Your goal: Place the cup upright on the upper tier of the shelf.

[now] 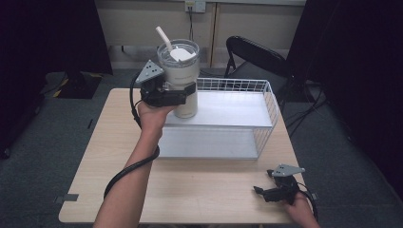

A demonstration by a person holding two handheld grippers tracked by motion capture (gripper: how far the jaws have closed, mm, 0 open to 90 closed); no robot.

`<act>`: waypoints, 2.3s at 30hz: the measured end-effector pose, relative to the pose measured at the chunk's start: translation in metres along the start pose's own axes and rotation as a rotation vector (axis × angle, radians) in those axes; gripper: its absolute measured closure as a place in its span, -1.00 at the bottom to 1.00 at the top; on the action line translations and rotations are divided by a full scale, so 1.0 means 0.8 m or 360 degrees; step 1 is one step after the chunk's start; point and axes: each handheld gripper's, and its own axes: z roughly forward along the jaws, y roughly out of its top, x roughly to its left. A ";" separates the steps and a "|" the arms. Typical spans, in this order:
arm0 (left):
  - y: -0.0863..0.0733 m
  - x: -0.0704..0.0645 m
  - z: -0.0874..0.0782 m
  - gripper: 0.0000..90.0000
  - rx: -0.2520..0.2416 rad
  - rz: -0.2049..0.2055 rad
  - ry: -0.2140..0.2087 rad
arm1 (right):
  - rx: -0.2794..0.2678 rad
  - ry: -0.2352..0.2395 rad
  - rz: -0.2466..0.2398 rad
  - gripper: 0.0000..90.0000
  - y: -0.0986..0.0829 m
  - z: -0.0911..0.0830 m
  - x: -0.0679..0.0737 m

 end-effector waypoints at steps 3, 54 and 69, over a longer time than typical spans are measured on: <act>-0.001 -0.001 0.002 -0.79 0.0011 0.0019 0.0008 | 0.0000 0.0001 0.0001 -0.76 0.000 0.000 0.000; -0.012 0.002 -0.011 -0.84 0.0143 -0.0011 -0.0026 | -0.0002 0.0006 -0.0004 -0.76 0.000 0.000 0.000; -0.035 -0.002 -0.055 -0.72 0.0188 -0.0004 -0.0102 | 0.0004 0.0006 -0.0001 -0.76 0.000 0.000 0.000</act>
